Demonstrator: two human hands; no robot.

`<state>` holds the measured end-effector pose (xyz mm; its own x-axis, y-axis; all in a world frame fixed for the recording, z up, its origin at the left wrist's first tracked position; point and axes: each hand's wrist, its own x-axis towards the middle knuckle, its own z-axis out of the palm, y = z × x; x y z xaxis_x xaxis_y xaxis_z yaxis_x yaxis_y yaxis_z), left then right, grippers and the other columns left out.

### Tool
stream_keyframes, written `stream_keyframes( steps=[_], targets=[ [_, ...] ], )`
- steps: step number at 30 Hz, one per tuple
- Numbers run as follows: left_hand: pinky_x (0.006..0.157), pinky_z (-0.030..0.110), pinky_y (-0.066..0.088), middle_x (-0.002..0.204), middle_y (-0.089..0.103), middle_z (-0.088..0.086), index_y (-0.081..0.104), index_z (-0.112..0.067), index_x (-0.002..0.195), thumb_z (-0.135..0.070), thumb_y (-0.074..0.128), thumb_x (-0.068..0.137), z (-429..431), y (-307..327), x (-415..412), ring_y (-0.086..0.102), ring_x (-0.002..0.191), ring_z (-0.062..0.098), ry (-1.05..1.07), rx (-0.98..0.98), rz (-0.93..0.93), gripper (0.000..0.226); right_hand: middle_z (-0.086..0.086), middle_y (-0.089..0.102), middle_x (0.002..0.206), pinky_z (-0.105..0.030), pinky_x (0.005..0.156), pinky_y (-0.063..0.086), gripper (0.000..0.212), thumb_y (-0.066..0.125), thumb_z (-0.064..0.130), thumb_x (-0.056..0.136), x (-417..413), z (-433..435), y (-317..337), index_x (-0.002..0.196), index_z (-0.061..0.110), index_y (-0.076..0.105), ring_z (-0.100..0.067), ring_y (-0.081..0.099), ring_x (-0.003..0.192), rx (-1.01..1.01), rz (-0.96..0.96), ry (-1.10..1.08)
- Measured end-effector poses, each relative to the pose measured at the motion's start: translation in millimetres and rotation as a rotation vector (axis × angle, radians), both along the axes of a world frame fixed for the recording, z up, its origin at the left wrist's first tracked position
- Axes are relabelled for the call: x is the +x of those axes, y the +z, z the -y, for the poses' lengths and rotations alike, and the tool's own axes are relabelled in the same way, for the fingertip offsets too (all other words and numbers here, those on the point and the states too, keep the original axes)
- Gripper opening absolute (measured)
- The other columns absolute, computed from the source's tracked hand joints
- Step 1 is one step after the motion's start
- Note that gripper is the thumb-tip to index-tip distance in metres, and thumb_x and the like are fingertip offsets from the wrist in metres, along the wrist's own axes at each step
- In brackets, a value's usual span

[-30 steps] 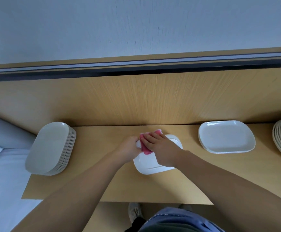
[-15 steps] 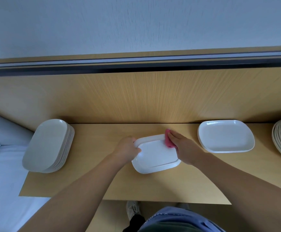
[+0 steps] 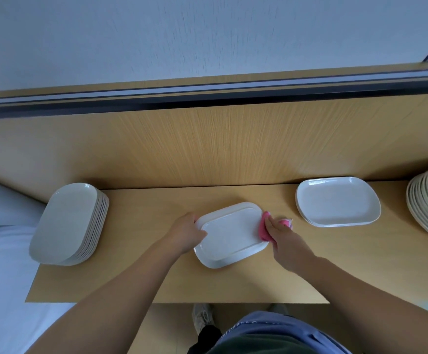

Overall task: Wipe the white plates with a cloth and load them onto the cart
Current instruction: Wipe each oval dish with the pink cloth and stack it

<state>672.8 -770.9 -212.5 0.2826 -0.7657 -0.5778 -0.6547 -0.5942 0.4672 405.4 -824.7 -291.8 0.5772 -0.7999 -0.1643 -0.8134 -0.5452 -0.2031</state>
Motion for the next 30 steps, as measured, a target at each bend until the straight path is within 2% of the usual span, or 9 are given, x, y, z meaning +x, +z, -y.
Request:
stream_keyframes(
  steps=[3,7,11,14,18,20,24,27,30],
  targets=[
    [0.08,0.03,0.046,0.119,0.053,-0.002,0.046,-0.018,0.132,-0.014,0.062,0.083,-1.8,6.0,1.2,0.054,0.104,0.02,-0.112,-0.026,-0.086,0.051,-0.001,0.016,0.16,-0.026,0.114,0.02,0.069,0.037,0.001,0.094,6.3,17.4,8.2,0.153,0.007,0.004,-0.019,0.023,0.144,0.206,0.076,0.048],
    [0.094,0.039,0.048,0.115,0.052,-0.004,0.052,-0.035,0.127,-0.019,0.068,0.073,-10.4,15.1,0.4,0.048,0.111,0.019,-0.296,0.003,-0.197,0.058,-0.003,0.025,0.158,-0.026,0.109,0.027,0.07,0.04,0.0,0.091,23.0,39.1,12.5,0.154,0.009,0.01,-0.022,0.033,0.139,0.208,0.009,0.062],
    [0.089,0.029,0.047,0.112,0.049,-0.002,0.054,-0.028,0.13,-0.011,0.075,0.07,-16.3,15.6,0.0,0.049,0.106,0.02,-0.234,-0.06,-0.165,0.066,-0.005,0.044,0.138,-0.021,0.088,0.033,0.066,0.037,-0.001,0.093,35.6,48.2,17.0,0.154,0.012,0.015,-0.024,0.047,0.117,0.265,0.06,0.008],
    [0.091,0.029,0.045,0.109,0.046,0.003,0.055,-0.021,0.129,-0.003,0.076,0.072,-17.1,16.0,-2.0,0.049,0.106,0.023,-0.214,-0.111,-0.11,0.063,0.004,0.033,0.111,-0.017,0.078,0.029,0.064,0.036,0.0,0.095,36.3,38.7,20.2,0.154,0.015,0.016,-0.015,0.037,0.094,0.295,0.107,-0.082],
    [0.093,0.035,0.046,0.112,0.055,0.01,0.055,-0.01,0.131,-0.004,0.075,0.073,-18.2,16.1,-3.1,0.049,0.105,0.024,-0.243,-0.109,-0.077,0.061,-0.004,0.048,0.126,-0.044,0.107,0.036,0.067,0.039,-0.005,0.088,33.6,5.5,7.4,0.152,0.01,0.024,-0.033,0.044,0.112,0.286,0.215,-0.228],
    [0.091,0.035,0.047,0.108,0.055,0.008,0.056,-0.009,0.129,-0.005,0.076,0.072,-17.8,14.2,-3.2,0.047,0.099,0.019,-0.249,-0.106,-0.064,0.061,-0.001,0.047,0.132,-0.053,0.107,0.035,0.071,0.041,-0.003,0.084,36.3,-8.0,0.9,0.151,0.009,0.023,-0.035,0.039,0.117,0.279,0.242,-0.288],
    [0.093,0.033,0.049,0.124,0.058,0.005,0.054,-0.016,0.135,-0.01,0.08,0.068,-20.3,8.2,-3.9,0.051,0.107,0.02,-0.206,-0.088,-0.072,0.071,-0.004,0.032,0.152,-0.042,0.105,0.038,0.072,0.04,-0.002,0.089,42.6,-25.3,7.2,0.154,0.014,0.015,-0.035,0.025,0.137,0.334,0.248,-0.385],
    [0.097,0.034,0.048,0.134,0.056,0.0,0.045,-0.02,0.144,-0.017,0.084,0.065,-23.8,4.0,-7.5,0.051,0.118,0.02,-0.171,-0.079,-0.077,0.089,-0.006,0.033,0.15,-0.037,0.098,0.041,0.069,0.04,-0.001,0.091,43.8,-35.5,7.7,0.154,0.015,0.018,-0.035,0.025,0.137,0.333,0.258,-0.411],
    [0.094,0.038,0.05,0.124,0.06,0.002,0.052,-0.017,0.138,-0.016,0.085,0.063,-23.6,2.2,-12.4,0.054,0.113,0.022,-0.116,-0.128,-0.1,0.082,-0.005,0.036,0.147,-0.032,0.085,0.044,0.069,0.04,-0.002,0.091,50.9,-51.2,11.2,0.153,0.017,0.019,-0.035,0.036,0.129,0.321,0.291,-0.377]
  ],
)
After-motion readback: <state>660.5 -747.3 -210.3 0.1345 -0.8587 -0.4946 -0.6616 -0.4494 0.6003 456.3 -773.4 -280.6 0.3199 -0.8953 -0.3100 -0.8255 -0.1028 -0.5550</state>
